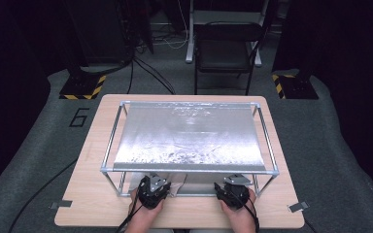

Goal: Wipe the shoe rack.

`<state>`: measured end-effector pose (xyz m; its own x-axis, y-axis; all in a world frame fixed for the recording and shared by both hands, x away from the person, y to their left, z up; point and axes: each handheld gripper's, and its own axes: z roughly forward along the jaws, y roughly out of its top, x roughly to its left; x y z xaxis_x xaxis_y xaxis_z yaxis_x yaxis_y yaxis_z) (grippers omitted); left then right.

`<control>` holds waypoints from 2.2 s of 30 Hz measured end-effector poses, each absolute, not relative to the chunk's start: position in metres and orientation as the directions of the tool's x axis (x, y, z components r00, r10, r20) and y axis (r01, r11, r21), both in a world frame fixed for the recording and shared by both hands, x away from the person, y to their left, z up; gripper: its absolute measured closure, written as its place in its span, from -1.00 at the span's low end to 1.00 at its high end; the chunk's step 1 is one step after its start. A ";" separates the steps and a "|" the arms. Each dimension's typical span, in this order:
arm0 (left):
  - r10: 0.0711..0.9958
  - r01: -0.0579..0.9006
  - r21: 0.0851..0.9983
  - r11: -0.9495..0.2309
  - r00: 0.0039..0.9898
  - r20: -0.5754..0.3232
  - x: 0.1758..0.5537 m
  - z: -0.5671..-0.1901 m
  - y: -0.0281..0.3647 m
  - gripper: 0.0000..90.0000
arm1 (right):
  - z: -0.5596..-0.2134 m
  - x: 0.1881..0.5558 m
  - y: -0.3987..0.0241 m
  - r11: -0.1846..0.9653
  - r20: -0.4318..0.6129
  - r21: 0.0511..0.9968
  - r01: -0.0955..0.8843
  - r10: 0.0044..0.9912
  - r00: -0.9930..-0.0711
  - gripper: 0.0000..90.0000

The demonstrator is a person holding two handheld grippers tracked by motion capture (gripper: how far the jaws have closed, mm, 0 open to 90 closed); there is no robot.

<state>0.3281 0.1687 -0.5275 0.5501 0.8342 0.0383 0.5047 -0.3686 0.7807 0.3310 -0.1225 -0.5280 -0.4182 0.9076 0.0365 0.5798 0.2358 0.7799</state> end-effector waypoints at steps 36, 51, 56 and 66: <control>0.894 0.508 0.799 -0.323 0.440 0.081 0.288 -0.496 0.251 0.72 | -0.528 0.331 -0.122 0.228 0.050 0.780 0.582 0.905 -0.422 0.14; 0.903 0.495 0.812 -0.310 0.420 0.089 0.271 -0.487 0.267 0.72 | -0.528 0.331 -0.122 0.228 0.050 0.780 0.582 0.905 -0.422 0.14; 0.908 0.494 0.814 -0.306 0.408 0.093 0.264 -0.486 0.273 0.72 | -0.528 0.331 -0.122 0.235 0.039 0.779 0.581 0.907 -0.419 0.14; 0.920 0.492 0.818 -0.300 0.376 0.111 0.263 -0.490 0.287 0.73 | -0.527 0.330 -0.122 0.225 0.052 0.781 0.583 0.906 -0.420 0.14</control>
